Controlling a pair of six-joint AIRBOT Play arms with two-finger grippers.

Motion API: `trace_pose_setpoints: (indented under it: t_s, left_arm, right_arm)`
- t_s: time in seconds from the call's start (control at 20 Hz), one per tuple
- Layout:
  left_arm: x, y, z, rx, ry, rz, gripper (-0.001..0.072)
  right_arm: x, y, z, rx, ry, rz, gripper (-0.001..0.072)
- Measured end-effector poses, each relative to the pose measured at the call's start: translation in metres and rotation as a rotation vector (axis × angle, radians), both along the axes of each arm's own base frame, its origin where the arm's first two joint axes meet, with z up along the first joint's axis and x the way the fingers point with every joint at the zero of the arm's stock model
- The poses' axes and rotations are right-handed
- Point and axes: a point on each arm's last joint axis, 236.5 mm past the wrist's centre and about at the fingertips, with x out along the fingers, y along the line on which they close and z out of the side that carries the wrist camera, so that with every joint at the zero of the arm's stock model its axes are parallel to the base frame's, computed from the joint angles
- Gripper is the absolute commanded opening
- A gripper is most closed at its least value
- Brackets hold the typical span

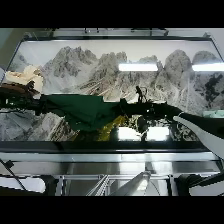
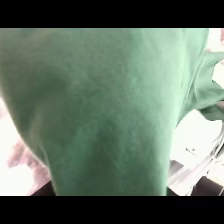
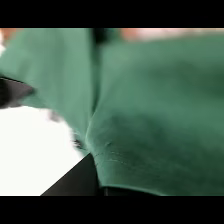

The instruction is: Fold the shirts.

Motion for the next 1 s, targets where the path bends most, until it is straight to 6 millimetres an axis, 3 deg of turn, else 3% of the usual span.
trace_pose_setpoints:
  t_s: [0.1, 0.15, 0.3, 0.35, 0.45, 0.6, 0.7, 0.8, 0.9, 1.0]
  left_arm:
    - [0.011, 0.003, 0.03, 0.0, -0.082, 0.024, 0.0014]
    - [0.016, 0.004, 0.056, -0.008, -0.14, 0.025, 0.0015]
    - [0.028, 0.005, 0.158, 0.023, -0.374, 0.019, 0.0022]
    - [0.031, 0.012, 0.192, 0.079, -0.459, 0.032, 0.0024]
    - [0.023, -0.002, 0.27, 0.133, -0.648, 0.011, 0.0029]
    - [-0.001, -0.032, 0.354, 0.215, -0.867, -0.032, 0.0029]
    - [-0.018, -0.05, 0.386, 0.251, -0.96, -0.061, 0.0029]
    - [-0.033, -0.069, 0.398, 0.248, -0.993, -0.11, 0.0029]
    - [-0.044, -0.086, 0.39, 0.222, -0.961, -0.18, 0.0029]
    - [-0.051, -0.107, 0.364, 0.16, -0.874, -0.267, 0.0029]
  right_arm:
    - [0.026, -0.033, 0.056, 0.051, -0.121, -0.058, 0.0027]
    - [0.039, -0.057, 0.092, 0.074, -0.2, -0.1, 0.0027]
    - [0.057, -0.158, 0.228, 0.1, -0.516, -0.271, 0.0027]
    - [0.058, -0.203, 0.278, 0.086, -0.627, -0.385, 0.0027]
    - [0.022, -0.249, 0.36, 0.039, -0.844, -0.458, 0.0027]
    - [-0.032, -0.284, 0.434, -0.06, -1.054, -0.56, 0.0027]
    - [-0.054, -0.286, 0.446, -0.153, -1.104, -0.572, 0.0028]
    - [-0.064, -0.282, 0.436, -0.242, -1.087, -0.541, 0.0028]
    - [-0.069, -0.273, 0.413, -0.305, -1.027, -0.477, 0.0028]
    - [-0.07, -0.261, 0.376, -0.334, -0.915, -0.398, 0.0029]
